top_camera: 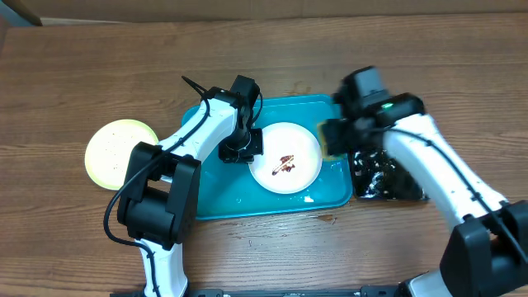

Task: Clean dirty plates on tray and stack at the side
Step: 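Scrub the white plate with the sponge while left gripper holds it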

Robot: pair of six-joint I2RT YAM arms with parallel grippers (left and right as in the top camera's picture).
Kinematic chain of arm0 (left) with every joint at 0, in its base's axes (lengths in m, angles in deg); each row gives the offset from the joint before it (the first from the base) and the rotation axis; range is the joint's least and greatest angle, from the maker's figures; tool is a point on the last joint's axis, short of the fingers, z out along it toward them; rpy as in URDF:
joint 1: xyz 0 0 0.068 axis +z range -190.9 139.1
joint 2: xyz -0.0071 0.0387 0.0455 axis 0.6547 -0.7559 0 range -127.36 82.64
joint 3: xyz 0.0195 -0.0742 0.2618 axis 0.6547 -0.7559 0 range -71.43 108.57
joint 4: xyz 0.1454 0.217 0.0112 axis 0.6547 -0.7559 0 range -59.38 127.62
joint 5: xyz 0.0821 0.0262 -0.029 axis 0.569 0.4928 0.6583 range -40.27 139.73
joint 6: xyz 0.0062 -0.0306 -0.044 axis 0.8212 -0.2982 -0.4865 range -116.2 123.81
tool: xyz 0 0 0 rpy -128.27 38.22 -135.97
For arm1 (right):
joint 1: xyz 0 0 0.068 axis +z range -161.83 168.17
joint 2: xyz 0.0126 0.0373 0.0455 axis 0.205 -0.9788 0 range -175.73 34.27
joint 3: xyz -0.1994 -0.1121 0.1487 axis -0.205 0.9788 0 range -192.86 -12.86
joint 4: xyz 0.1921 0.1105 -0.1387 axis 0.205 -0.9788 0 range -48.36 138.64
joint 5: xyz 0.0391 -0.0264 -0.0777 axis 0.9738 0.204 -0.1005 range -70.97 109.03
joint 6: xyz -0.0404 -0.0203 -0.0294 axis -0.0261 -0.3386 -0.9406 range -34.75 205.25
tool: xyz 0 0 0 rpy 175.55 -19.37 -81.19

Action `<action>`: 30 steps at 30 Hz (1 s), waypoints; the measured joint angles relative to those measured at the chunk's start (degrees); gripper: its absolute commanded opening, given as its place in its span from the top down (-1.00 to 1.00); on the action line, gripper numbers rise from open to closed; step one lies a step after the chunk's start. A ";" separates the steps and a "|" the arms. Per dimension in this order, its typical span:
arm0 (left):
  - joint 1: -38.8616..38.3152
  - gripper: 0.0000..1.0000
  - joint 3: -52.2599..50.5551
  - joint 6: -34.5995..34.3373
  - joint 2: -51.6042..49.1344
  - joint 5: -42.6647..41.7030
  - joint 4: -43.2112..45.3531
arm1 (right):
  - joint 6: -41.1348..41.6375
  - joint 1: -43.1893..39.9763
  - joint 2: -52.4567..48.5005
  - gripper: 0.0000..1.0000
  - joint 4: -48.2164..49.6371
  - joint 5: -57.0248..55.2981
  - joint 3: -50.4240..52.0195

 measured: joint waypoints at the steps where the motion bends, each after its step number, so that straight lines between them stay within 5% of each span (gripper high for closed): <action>1: 0.00 0.92 0.00 0.00 0.00 -0.04 0.02 | 0.79 2.21 -0.02 0.93 1.16 0.52 0.00; 15: 0.00 0.92 0.00 0.00 0.00 -0.07 0.04 | 8.20 14.75 -9.51 0.92 11.19 2.43 0.00; 30: 0.00 0.92 -0.15 0.00 0.00 -0.11 0.13 | 11.76 17.29 -16.17 0.92 14.05 0.00 0.00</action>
